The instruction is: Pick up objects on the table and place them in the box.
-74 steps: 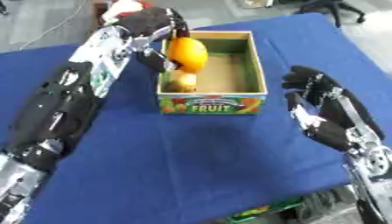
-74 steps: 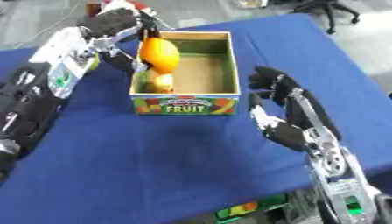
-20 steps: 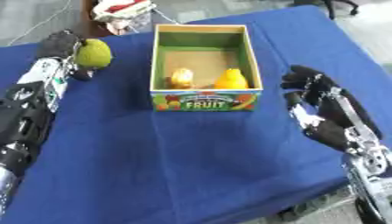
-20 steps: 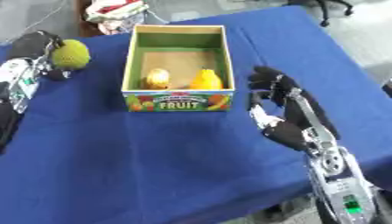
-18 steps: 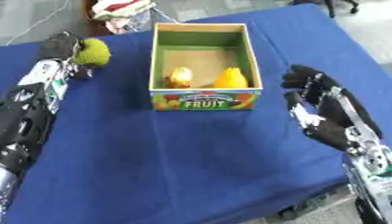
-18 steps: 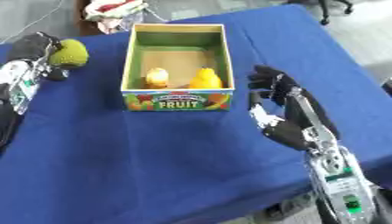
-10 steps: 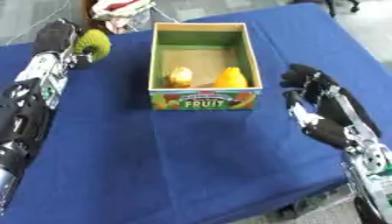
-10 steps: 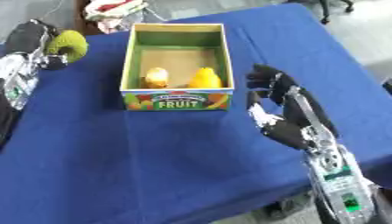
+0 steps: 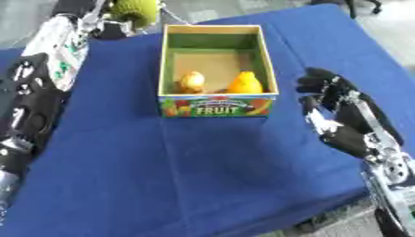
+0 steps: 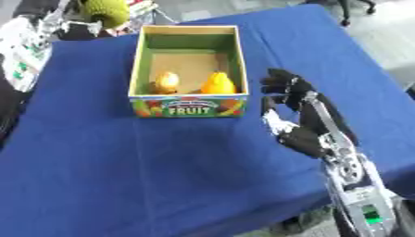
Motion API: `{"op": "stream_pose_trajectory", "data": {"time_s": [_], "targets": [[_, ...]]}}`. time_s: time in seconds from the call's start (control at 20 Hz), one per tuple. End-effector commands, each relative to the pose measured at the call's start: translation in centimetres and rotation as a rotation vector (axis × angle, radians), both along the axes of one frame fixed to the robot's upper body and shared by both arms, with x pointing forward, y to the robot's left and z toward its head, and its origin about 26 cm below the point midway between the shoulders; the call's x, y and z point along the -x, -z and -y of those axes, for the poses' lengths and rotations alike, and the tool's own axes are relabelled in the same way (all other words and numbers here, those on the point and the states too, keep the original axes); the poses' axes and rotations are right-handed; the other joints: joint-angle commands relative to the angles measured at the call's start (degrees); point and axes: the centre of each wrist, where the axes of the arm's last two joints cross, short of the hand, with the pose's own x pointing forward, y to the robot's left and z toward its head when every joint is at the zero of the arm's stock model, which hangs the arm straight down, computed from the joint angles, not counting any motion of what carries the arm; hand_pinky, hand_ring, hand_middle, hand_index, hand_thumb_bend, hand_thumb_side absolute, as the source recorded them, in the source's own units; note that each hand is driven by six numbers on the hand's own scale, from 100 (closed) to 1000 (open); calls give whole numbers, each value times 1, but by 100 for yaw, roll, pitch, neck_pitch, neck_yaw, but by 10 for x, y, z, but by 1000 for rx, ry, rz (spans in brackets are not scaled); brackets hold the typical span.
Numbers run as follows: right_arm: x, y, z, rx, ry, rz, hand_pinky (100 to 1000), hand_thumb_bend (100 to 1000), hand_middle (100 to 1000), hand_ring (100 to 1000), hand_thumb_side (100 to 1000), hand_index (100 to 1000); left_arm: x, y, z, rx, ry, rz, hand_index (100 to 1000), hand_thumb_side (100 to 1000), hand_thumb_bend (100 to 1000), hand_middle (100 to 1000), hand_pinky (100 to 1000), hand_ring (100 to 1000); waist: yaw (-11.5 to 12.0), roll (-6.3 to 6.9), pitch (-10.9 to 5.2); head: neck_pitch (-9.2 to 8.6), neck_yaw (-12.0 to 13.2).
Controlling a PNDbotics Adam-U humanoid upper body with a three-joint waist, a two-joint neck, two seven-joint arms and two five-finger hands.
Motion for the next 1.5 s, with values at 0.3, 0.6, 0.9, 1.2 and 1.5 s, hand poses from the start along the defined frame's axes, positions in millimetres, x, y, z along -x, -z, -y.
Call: {"op": "stream_pose_trajectory", "data": {"time_s": [0.3, 0.6, 0.9, 1.2, 1.5], "targets": [[-1, -7, -2, 7, -22, 23, 740, 100, 765, 792, 327, 896, 11, 3, 52, -163, 190, -34, 661, 110, 265, 526, 615, 504, -39, -4, -131, -52, 15], [-1, -7, -3, 5, -23, 24, 739, 100, 765, 792, 328, 897, 8, 28, 60, -271, 232, -148, 785, 280, 460, 642, 663, 575, -59, -14, -124, -54, 2], [-1, -7, -2, 3, -16, 25, 739, 100, 765, 792, 328, 897, 8, 19, 46, -224, 194, -112, 837, 456, 633, 699, 662, 587, -16, -28, -119, -80, -36], [-1, -8, 2, 0, 6, 28, 739, 100, 765, 792, 329, 897, 39, -35, 13, 111, 234, 43, 769, 389, 514, 632, 598, 548, 142, -36, -103, -111, -142], [-1, -8, 8, -6, 43, 33, 739, 100, 765, 791, 330, 897, 103, -62, -45, 536, 324, 176, 728, 414, 290, 600, 579, 537, 476, -56, -84, -144, -249]]}}
